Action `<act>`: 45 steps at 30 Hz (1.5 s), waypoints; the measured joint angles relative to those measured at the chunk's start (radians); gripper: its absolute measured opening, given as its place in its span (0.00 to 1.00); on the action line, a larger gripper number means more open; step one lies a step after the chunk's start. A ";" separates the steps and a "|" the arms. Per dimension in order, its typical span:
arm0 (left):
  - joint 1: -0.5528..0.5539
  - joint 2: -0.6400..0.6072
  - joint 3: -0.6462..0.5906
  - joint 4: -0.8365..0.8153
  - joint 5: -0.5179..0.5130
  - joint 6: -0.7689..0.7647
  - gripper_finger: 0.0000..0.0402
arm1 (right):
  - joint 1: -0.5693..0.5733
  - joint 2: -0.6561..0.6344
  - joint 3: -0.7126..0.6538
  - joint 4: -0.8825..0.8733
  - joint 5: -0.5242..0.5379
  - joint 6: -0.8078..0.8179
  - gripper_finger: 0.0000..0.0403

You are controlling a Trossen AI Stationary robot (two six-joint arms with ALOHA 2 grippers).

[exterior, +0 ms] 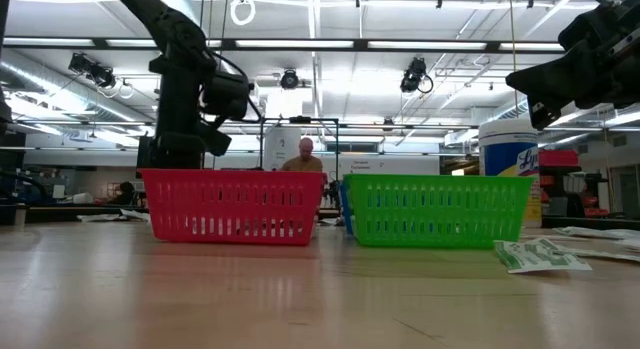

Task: Pick & Place First Aid Supplies
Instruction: Put the gray towelette pack into the black bin

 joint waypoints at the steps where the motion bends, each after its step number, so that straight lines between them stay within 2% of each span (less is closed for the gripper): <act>1: 0.007 0.000 -0.001 0.000 0.003 0.000 0.99 | 0.000 0.000 0.000 0.000 0.000 0.000 0.04; 12: 0.071 0.051 0.000 0.025 0.053 0.000 0.98 | 0.000 0.000 0.000 0.000 0.000 0.000 0.04; 31: 0.115 0.137 0.002 0.061 0.071 0.036 0.97 | 0.000 0.000 0.000 0.000 0.000 0.000 0.04; 45: 0.115 0.138 0.002 0.060 0.064 0.026 0.71 | 0.000 0.000 0.000 0.000 0.000 0.000 0.04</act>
